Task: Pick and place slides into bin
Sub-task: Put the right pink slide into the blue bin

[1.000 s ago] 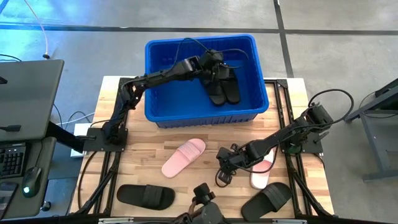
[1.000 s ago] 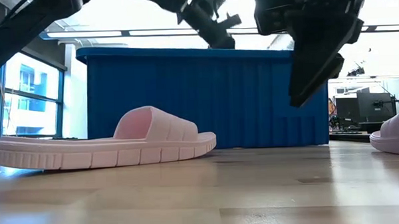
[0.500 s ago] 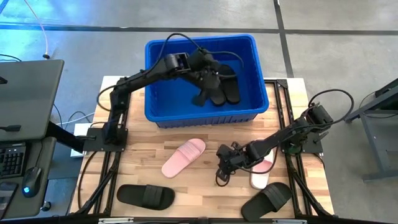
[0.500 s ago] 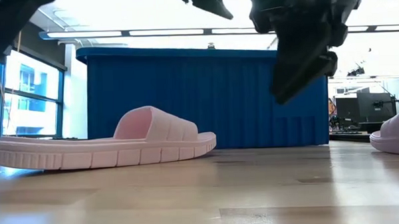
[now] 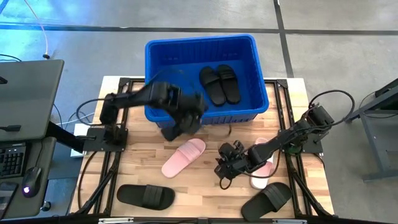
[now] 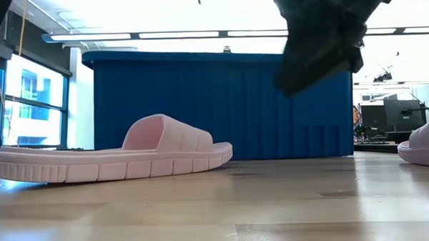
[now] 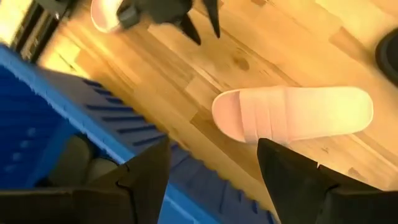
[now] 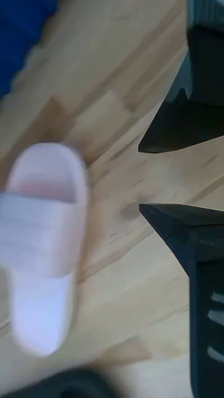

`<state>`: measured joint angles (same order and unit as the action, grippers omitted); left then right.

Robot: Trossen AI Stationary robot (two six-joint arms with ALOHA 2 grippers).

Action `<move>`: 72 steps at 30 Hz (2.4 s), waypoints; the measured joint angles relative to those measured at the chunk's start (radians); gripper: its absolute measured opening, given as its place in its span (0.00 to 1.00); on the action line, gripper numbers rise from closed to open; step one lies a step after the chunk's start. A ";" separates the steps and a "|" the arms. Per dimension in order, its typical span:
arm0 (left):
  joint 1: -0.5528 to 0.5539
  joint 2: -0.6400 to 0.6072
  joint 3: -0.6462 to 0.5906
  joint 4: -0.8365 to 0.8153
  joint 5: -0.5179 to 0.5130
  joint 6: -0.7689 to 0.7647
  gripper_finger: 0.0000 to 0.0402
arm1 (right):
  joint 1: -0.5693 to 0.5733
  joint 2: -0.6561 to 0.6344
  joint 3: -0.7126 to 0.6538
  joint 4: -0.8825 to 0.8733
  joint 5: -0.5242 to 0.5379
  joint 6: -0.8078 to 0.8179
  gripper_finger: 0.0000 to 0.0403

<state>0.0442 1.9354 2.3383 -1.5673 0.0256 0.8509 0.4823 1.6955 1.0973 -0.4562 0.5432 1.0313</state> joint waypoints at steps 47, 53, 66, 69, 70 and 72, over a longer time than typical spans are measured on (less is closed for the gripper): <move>-0.195 -0.269 -0.010 -0.003 -0.411 -0.140 0.58 | 0.142 0.361 0.276 -1.117 -0.571 0.364 0.25; -0.195 -0.269 -0.010 -0.004 -0.411 -0.142 0.58 | 0.140 0.360 0.266 -1.115 -0.562 0.375 0.25; -0.195 -0.269 -0.010 0.002 -0.411 -0.150 0.58 | 0.147 0.360 0.335 -1.114 -0.389 0.365 0.24; -0.195 -0.269 -0.010 0.002 -0.411 -0.150 0.58 | 0.147 0.360 0.335 -1.115 -0.390 0.348 0.24; -0.195 -0.269 -0.010 0.002 -0.411 -0.150 0.58 | 0.147 0.360 0.335 -1.115 -0.390 0.339 0.24; -0.195 -0.269 -0.010 0.002 -0.411 -0.150 0.58 | 0.147 0.360 0.335 -1.115 -0.390 0.322 0.24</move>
<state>-0.1509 1.6669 2.3287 -1.5650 -0.3859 0.7010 0.6289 2.0556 1.4319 -1.5707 0.1534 1.3532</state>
